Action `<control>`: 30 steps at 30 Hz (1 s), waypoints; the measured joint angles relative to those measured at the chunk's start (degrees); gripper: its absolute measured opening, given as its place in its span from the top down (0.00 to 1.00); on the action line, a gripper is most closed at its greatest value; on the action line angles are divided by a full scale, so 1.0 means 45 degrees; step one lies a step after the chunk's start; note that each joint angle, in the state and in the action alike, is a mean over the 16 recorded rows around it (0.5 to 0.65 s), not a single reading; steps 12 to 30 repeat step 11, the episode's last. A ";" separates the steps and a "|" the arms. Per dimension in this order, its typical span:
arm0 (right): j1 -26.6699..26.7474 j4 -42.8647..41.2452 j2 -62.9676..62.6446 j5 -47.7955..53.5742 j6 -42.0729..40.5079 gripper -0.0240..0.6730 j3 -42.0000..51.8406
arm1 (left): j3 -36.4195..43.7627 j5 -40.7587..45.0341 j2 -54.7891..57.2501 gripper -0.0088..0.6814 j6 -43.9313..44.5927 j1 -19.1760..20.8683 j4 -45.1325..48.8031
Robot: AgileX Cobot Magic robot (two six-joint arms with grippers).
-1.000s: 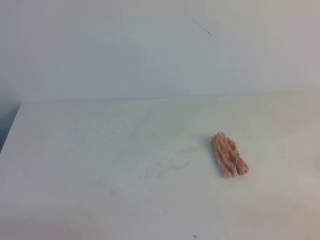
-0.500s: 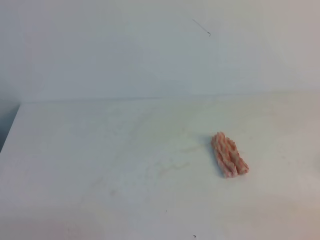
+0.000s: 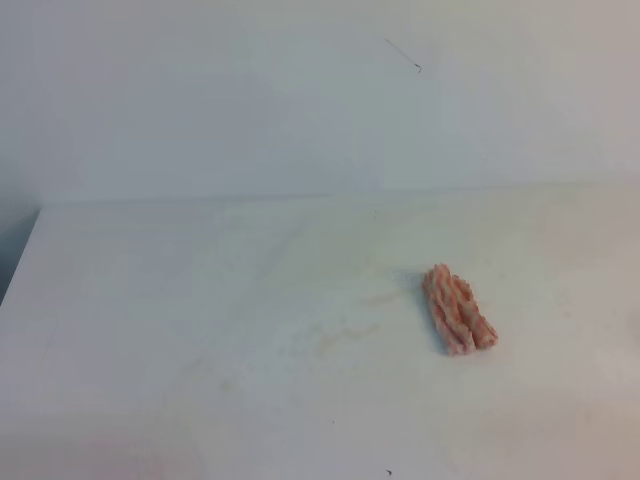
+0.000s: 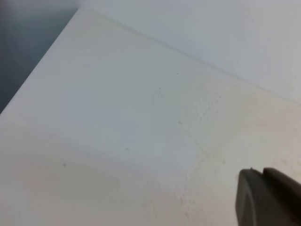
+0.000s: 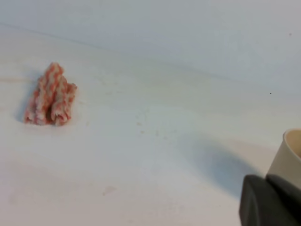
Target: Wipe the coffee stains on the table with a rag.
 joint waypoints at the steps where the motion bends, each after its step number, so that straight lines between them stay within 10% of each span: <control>1: 0.0000 0.0000 0.0000 0.0000 0.0000 0.97 0.0000 | 0.0000 0.0000 0.0000 0.99 0.0000 0.0000 0.0000; 30: 0.0001 -0.0001 0.0021 0.0042 -0.0006 0.97 -0.0008 | 0.0000 0.0000 0.0000 0.99 0.0000 0.0000 0.0000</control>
